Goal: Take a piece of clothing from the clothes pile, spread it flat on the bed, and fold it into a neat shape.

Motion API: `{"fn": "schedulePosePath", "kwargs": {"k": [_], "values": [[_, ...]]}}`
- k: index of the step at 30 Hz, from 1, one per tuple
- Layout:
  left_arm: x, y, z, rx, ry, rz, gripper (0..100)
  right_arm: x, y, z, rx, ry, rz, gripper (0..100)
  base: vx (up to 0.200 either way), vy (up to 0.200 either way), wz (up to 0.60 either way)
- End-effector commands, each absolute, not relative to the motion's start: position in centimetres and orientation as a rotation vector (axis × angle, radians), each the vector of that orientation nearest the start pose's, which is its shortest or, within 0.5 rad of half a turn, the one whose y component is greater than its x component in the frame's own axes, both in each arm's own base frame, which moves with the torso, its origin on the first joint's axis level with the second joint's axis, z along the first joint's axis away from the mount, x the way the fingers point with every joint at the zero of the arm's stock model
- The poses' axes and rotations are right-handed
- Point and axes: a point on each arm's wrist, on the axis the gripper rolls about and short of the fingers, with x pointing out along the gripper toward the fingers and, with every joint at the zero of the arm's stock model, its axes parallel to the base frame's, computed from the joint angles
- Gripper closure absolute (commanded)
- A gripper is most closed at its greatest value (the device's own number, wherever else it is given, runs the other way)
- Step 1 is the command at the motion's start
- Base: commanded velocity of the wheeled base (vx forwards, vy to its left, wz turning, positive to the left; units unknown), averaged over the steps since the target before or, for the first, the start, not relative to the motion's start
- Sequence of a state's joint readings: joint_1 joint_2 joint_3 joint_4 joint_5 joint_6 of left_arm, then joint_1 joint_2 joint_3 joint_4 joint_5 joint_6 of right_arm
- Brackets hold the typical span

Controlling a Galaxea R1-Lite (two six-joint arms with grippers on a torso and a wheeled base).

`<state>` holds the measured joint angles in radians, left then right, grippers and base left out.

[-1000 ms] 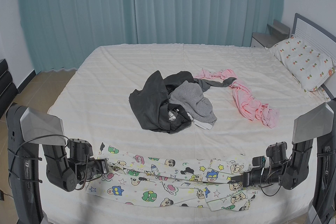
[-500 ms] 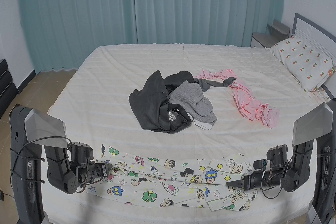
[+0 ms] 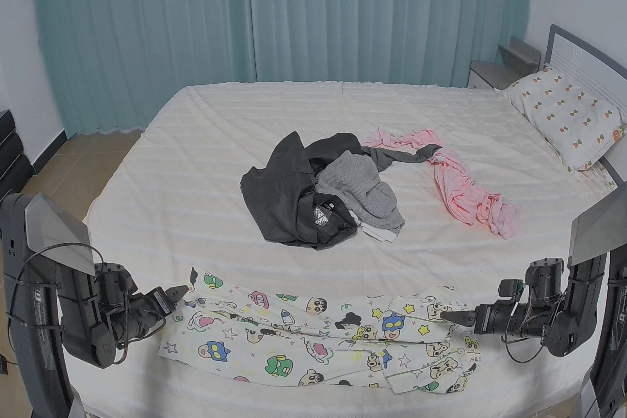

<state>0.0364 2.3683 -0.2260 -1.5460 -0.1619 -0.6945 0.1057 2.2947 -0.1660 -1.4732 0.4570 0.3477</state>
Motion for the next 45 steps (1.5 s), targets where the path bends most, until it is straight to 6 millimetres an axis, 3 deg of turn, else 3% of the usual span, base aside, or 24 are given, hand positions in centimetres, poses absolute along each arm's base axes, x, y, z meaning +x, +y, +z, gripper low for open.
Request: {"fn": "schedulePosePath", "kwargs": {"k": [1,10,24,25,36,45], "values": [[26.4,2.6,-1.5,-1.025,0.549,0.108,0,25.0,4.8,-2.2,0.493,0.712,0.442,0,0.0,0.0,0.0],[26.3,2.5,-1.2,-1.042,0.555,0.07,0,24.7,5.0,-4.7,0.496,0.798,0.41,0,0.0,0.0,0.0],[26.2,2.5,-1.3,-1.039,0.563,0.071,0,25.4,4.4,-5.1,0.505,0.783,0.385,0,0.0,0.0,0.0],[26.2,2.5,-1.3,-1.039,0.563,0.071,0,25.4,4.4,-5.1,0.506,0.78,0.386,100,0.0,0.0,0.0],[26.2,2.5,-1.3,-1.039,0.563,0.075,0,25.8,4.5,-5.0,0.499,0.766,0.399,100,0.0,0.0,0.0],[26.2,2.4,-1.3,-1.036,0.564,0.077,0,25.1,5.7,-2.0,0.477,0.694,0.47,100,0.0,0.0,0.0]]}}
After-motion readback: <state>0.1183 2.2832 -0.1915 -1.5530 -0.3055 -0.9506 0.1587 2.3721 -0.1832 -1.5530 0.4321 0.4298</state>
